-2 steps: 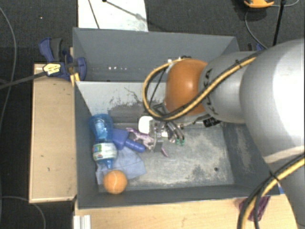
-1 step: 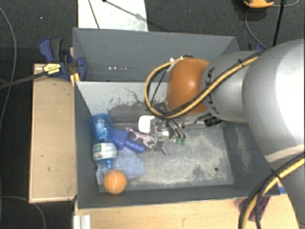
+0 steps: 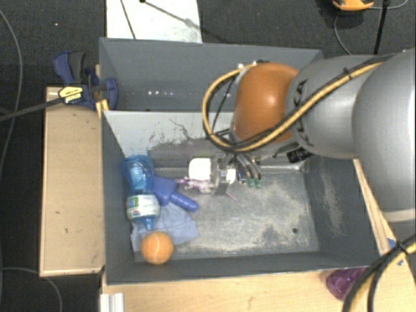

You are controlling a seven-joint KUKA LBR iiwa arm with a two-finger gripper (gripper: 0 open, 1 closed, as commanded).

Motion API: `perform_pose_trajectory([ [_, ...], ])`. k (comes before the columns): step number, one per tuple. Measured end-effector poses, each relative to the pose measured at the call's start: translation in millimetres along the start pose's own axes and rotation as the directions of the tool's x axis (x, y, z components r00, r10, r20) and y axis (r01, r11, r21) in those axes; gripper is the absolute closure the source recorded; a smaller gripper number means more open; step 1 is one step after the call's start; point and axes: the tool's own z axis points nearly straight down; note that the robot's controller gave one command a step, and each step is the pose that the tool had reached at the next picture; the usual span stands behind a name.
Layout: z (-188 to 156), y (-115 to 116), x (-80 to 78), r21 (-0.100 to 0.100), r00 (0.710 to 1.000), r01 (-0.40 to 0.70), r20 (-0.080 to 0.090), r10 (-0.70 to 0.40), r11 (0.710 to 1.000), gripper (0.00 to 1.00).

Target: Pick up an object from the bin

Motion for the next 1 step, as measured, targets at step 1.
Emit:
perform_pose_trajectory([
  [1, -60.6, -1.0, -3.7, -0.004, 1.000, -0.010, 0.000, 0.010, 1.000, 1.00],
])
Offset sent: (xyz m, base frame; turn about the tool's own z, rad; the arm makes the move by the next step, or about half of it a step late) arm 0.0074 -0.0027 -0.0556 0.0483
